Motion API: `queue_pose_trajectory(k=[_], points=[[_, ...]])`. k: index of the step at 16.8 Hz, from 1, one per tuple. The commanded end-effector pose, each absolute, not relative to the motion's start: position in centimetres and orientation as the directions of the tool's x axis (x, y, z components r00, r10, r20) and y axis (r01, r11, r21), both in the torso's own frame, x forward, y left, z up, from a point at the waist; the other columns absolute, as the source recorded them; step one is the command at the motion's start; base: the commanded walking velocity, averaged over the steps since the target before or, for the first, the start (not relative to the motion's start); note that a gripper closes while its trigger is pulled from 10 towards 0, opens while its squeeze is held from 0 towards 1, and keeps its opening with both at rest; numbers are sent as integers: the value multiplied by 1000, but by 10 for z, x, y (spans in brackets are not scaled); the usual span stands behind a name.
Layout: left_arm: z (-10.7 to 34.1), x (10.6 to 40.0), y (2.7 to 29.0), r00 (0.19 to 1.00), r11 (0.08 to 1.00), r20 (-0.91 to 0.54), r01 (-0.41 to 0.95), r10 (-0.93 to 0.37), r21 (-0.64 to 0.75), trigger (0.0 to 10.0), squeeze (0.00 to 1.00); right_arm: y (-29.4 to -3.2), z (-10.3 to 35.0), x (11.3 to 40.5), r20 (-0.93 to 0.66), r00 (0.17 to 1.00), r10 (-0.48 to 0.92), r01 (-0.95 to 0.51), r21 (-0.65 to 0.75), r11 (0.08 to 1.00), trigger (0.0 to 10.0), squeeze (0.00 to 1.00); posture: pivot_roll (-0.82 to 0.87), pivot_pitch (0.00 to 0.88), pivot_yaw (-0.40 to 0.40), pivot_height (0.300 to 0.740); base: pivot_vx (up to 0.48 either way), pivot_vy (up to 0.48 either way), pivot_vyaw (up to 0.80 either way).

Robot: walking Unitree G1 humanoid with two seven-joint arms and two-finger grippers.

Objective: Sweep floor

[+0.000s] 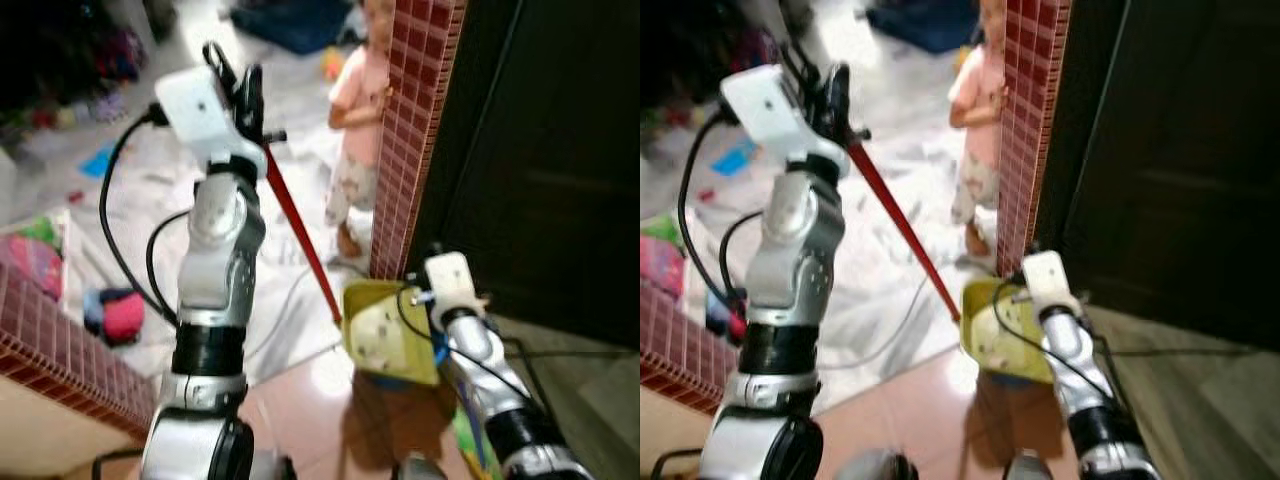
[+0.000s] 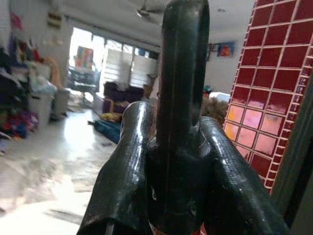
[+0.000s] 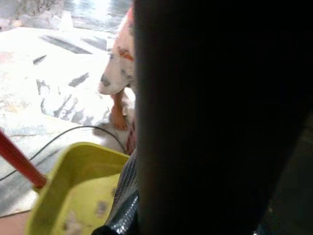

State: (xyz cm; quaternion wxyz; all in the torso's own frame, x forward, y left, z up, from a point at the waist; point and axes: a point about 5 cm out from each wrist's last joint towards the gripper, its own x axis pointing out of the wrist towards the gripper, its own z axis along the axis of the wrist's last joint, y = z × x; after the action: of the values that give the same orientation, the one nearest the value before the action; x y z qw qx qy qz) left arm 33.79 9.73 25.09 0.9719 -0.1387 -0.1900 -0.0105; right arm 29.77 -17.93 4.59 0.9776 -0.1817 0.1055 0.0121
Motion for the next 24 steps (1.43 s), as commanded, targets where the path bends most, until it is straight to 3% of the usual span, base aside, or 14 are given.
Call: queue_pose_trajectory(k=[1, 7, 12, 18, 24], points=[[266, 338, 107, 890, 974, 447, 13, 91, -225, 10000, 0, -176, 50, 300, -196, 981, 5, -79, -372, 925, 10000, 0, -44, 0, 78, 740, 0, 0, 0], [268, 340, 94, 851, 986, 506, -74, 142, -152, 10000, 0, -175, 52, 300, -182, 983, 11, -80, -373, 924, 10000, 0, -55, 0, 77, 740, 0, 0, 0], [267, 342, 63, 818, 991, 561, -88, 128, -98, 10000, 0, -173, 53, 298, -176, 984, 14, -80, -373, 924, 10000, 0, -79, 0, 83, 740, 0, 0, 0], [256, 329, 5, 796, 995, 604, 90, -50, -35, 10000, 0, -174, 53, 293, -164, 986, -4, -58, -368, 928, 10000, 0, -102, 0, 116, 740, 0, 0, 0], [250, 321, -17, 762, 970, 616, 243, -200, 15, 10000, 0, -169, 52, 293, -156, 988, -16, -41, -356, 934, 10000, 0, -107, 0, 148, 740, 0, 0, 0]])
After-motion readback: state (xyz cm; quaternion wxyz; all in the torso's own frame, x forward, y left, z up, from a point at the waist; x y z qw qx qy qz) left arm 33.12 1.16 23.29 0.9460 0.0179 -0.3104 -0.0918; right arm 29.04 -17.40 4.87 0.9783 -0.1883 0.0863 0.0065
